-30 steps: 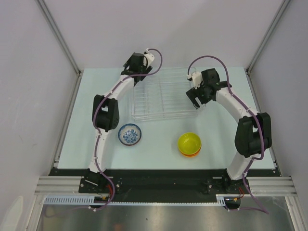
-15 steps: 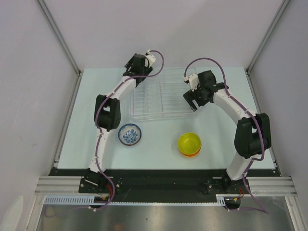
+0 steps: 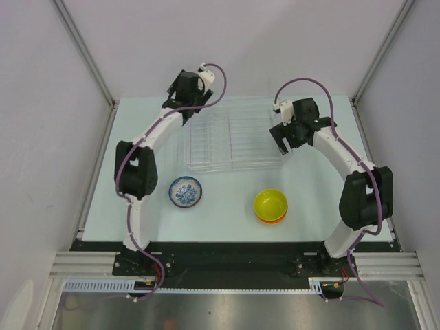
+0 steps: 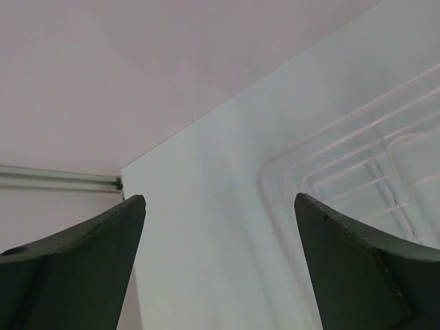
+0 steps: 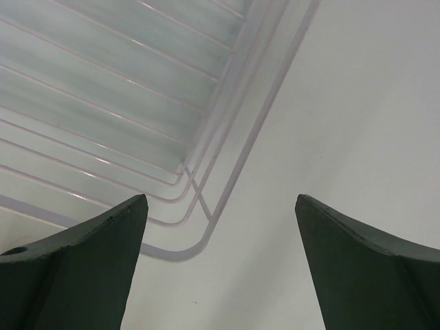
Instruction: Load the bowls into the dish rack
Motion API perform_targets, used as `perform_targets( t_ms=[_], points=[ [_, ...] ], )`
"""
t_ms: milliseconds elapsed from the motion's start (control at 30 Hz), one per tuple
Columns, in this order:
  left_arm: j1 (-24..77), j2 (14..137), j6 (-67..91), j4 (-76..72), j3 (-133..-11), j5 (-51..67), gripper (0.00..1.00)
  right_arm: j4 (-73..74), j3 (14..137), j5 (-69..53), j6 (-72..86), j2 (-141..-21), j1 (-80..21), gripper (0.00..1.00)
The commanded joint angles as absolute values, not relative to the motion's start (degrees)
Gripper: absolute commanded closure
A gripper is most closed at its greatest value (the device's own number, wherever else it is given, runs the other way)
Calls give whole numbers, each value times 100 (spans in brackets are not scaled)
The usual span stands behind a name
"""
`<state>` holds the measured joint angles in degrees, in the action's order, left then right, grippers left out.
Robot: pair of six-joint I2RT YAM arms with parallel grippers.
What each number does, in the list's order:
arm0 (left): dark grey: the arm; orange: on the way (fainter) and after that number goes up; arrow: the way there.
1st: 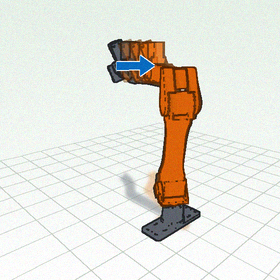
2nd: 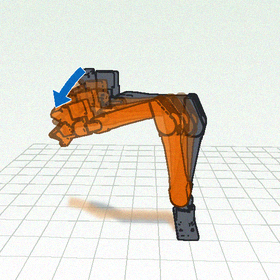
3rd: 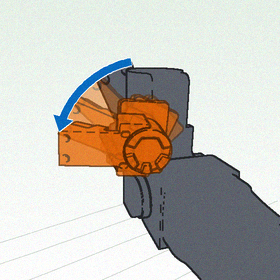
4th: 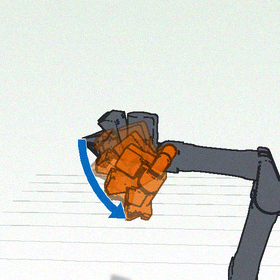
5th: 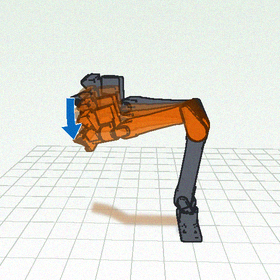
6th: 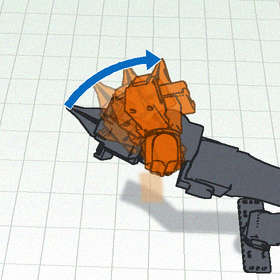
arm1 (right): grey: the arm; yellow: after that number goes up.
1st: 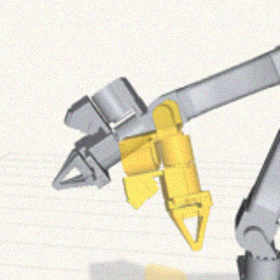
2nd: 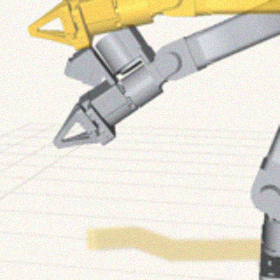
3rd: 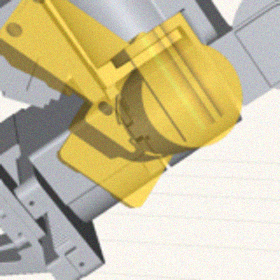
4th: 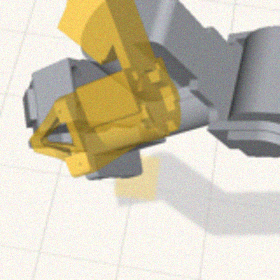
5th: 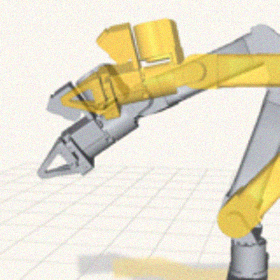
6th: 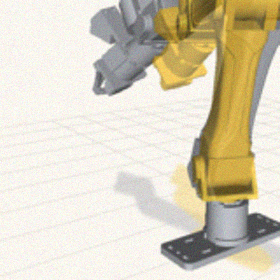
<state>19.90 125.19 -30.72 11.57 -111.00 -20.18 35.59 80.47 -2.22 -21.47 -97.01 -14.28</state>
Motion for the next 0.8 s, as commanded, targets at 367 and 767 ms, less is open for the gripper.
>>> perform_targets(
  t_ms=[367,767],
  points=[
    [1538,7930,-2593,1978,-5989,-1284,0,3366,8411,-808,-2030,-8877,-1336,2],
    [1512,7251,-2250,2399,-5089,-510,1,3507,8324,-791,-1986,-8508,-1380,0]
  ],
)
